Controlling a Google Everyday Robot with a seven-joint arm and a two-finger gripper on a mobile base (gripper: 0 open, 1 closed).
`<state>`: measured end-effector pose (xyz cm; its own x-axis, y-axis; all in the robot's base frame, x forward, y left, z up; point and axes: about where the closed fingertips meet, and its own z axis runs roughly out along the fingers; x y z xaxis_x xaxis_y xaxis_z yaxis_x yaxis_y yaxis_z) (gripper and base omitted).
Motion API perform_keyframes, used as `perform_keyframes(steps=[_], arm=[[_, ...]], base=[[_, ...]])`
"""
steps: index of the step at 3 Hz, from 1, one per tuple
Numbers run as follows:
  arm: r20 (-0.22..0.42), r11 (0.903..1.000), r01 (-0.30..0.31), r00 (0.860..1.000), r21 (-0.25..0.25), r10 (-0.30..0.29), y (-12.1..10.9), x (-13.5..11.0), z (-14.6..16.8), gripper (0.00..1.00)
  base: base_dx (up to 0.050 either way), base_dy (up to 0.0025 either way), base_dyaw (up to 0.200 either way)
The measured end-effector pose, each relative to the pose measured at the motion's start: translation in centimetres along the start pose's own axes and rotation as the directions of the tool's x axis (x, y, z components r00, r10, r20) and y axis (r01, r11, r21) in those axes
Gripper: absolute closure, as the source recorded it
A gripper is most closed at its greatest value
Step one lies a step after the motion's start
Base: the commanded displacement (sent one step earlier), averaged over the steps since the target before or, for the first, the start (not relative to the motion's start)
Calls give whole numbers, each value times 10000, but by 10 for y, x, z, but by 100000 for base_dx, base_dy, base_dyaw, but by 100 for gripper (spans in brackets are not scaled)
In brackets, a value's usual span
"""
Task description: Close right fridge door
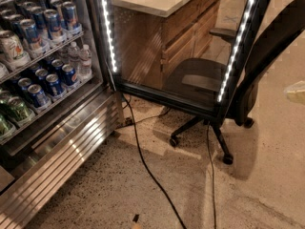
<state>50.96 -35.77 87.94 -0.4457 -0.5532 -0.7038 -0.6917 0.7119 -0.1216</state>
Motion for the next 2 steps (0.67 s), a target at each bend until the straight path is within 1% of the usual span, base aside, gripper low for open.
perform_keyframes(steps=[1,2], arm=[[715,9985,34,9974,543,-73,-47,0,17,100],[1234,9981,208,9920,585,-279,-70,-10,37,100]], base=[[0,0,0],[0,0,0]])
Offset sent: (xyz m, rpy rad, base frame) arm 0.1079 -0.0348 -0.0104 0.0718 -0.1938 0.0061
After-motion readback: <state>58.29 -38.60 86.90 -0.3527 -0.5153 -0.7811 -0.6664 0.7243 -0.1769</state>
